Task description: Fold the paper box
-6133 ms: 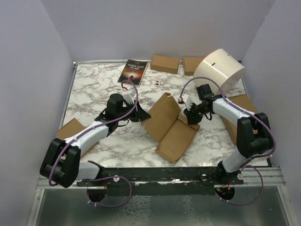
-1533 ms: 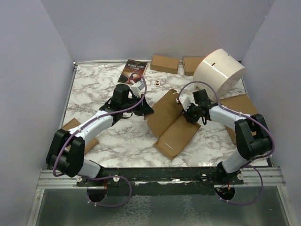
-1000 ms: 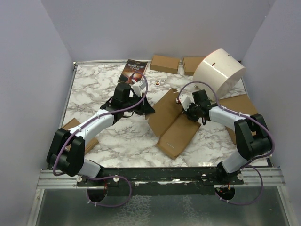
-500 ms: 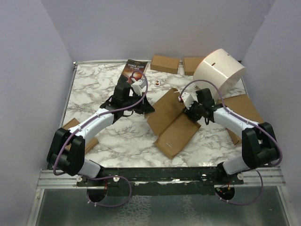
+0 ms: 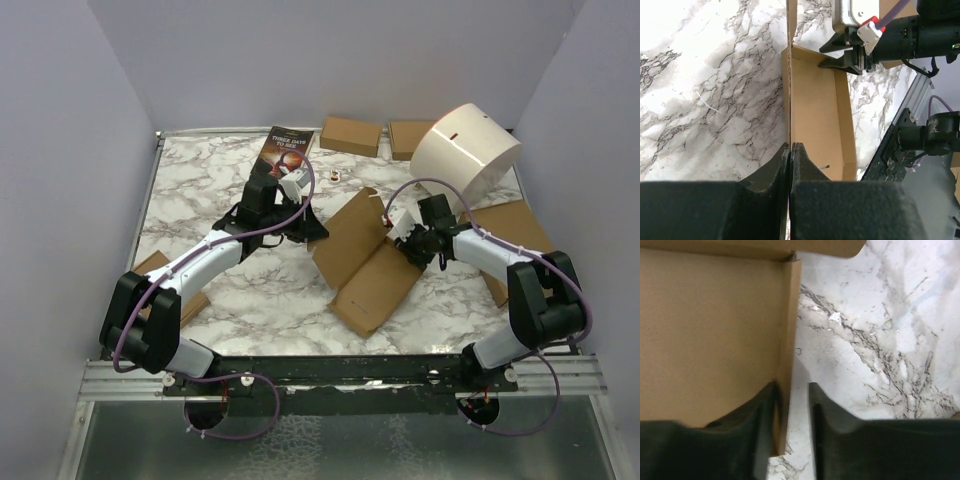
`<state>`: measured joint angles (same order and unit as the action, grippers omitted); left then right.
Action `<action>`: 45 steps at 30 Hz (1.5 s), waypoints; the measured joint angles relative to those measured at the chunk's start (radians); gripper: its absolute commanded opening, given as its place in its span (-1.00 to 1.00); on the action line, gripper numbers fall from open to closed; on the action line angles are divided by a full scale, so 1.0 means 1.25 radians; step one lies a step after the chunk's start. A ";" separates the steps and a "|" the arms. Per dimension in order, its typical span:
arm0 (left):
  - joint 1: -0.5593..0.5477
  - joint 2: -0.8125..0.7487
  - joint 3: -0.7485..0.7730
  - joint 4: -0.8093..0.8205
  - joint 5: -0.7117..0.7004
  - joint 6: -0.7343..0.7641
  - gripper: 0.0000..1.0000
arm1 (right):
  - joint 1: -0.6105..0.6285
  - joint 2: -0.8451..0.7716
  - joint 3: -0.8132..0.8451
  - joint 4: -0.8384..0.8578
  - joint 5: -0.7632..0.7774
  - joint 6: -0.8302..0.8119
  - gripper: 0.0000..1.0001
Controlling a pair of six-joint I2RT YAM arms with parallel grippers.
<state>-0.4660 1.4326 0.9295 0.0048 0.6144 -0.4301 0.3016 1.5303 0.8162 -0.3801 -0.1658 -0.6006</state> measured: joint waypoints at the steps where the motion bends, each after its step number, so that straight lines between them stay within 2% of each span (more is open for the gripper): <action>1: 0.000 0.000 0.000 0.000 0.000 0.000 -1.00 | 0.000 0.005 -0.001 0.000 0.001 0.000 -0.72; 4: 0.000 0.000 0.002 -0.011 -0.002 0.000 -1.00 | 0.000 0.016 -0.002 0.007 0.003 -0.003 -0.84; 7: 0.000 0.000 0.009 -0.019 -0.002 0.002 -1.00 | 0.000 0.016 -0.002 0.014 0.006 0.003 -0.82; 8: 0.000 0.001 0.011 -0.020 -0.002 0.002 -1.00 | 0.000 0.016 -0.002 0.016 0.006 0.005 -0.74; 12: 0.000 0.010 0.030 -0.032 -0.002 0.009 -1.00 | -0.001 0.016 -0.002 0.016 0.003 0.004 -0.08; 14: 0.000 0.018 0.045 -0.038 -0.002 0.015 -1.00 | -0.001 0.011 -0.002 0.014 -0.005 0.004 0.14; 21: 0.002 0.061 0.113 -0.081 -0.002 0.066 -0.99 | -0.019 -0.039 0.004 -0.020 -0.087 0.016 0.42; 27: 0.005 0.102 0.164 -0.136 -0.002 0.148 -1.00 | -0.090 -0.058 0.074 -0.069 -0.175 0.023 0.49; 32: 0.008 0.135 0.216 -0.181 0.000 0.236 -1.00 | -0.157 -0.084 0.143 -0.117 -0.308 0.025 0.52; 39: 0.008 0.151 0.255 -0.218 0.038 0.380 -1.00 | -0.198 -0.156 0.182 -0.113 -0.579 0.024 0.99; 43: 0.008 0.151 0.268 -0.239 0.058 0.469 -1.00 | -0.207 -0.200 0.145 -0.040 -0.698 0.075 1.00; 45: 0.008 0.151 0.273 -0.254 0.067 0.520 -1.00 | -0.250 -0.202 0.130 -0.010 -0.774 0.102 1.00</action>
<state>-0.4557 1.6218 1.2701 -0.3130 0.6983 0.2199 -0.0113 1.2774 0.9783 -0.3923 -1.1328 -0.4736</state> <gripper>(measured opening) 0.018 0.996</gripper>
